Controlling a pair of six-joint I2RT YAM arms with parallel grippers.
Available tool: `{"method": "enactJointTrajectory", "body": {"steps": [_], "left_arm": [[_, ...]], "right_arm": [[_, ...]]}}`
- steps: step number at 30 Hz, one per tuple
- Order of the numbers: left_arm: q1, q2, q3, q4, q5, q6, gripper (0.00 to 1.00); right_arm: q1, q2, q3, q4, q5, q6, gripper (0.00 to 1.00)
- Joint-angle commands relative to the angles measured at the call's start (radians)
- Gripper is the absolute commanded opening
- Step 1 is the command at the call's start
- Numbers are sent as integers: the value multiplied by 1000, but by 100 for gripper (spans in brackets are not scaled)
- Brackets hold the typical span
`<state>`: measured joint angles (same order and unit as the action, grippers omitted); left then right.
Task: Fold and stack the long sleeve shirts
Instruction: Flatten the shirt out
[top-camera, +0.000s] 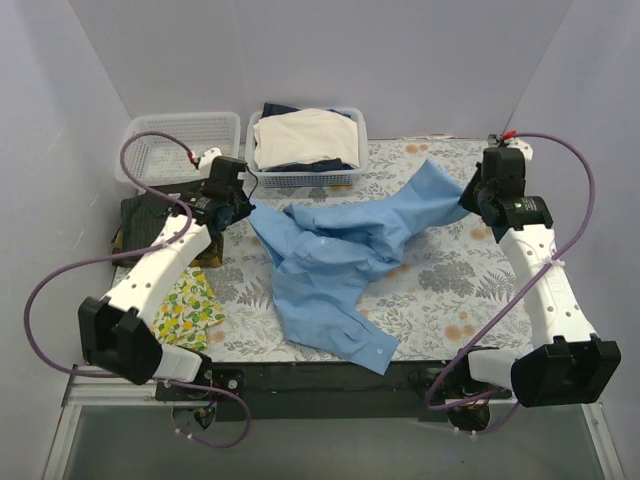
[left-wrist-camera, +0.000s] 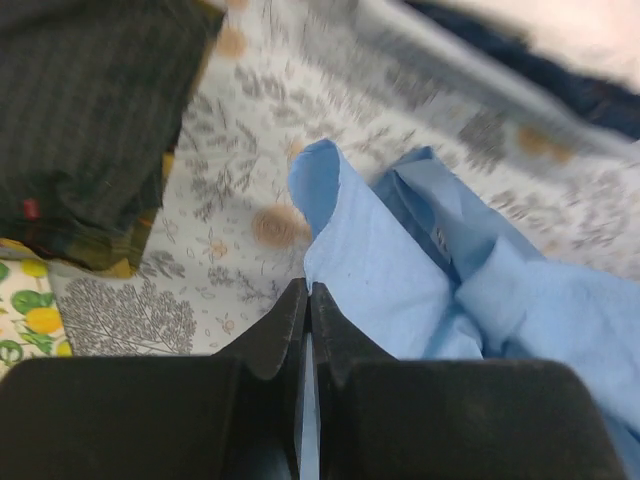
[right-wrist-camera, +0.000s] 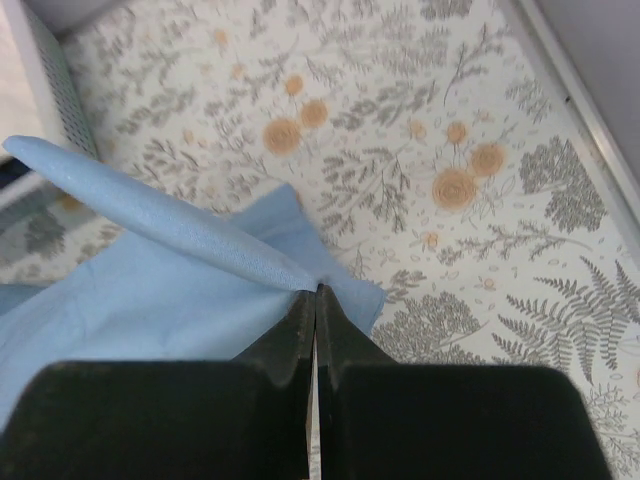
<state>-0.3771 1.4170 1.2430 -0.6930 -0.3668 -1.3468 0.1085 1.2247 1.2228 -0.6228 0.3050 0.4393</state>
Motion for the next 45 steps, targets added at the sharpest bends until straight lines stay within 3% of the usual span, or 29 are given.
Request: {"method": "enactJointTrajectory", "body": {"steps": [1, 7, 12, 16, 24, 26, 28, 32, 39, 45], "left_arm": [[3, -170, 99, -117, -178, 40, 0], [4, -294, 162, -180, -300, 34, 0], [4, -392, 90, -168, -324, 47, 0], [4, -406, -6, -200, -282, 9, 0], [4, -486, -387, -146, -178, -126, 0], [4, -474, -399, -154, -149, -138, 16], [4, -469, -379, -151, -132, -121, 46], [4, -474, -329, -73, -61, -42, 72], [4, -383, -246, 139, 162, 90, 78], [-11, -204, -140, 239, 402, 138, 75]], "right_arm": [[-24, -48, 130, 69, 43, -16, 1], [-30, -74, 210, 69, 91, -16, 1], [-32, -102, 218, 71, 150, -23, 1], [-32, -143, 60, 72, 122, -1, 1], [-46, -235, -249, 49, 98, 61, 1], [-47, -254, -285, 41, 106, 67, 1], [-49, -254, -293, 23, 117, 68, 1], [-50, -235, -290, -32, 178, 102, 1], [-61, -323, -331, -133, 402, 208, 1], [-61, -462, -414, -164, 392, 266, 1]]}}
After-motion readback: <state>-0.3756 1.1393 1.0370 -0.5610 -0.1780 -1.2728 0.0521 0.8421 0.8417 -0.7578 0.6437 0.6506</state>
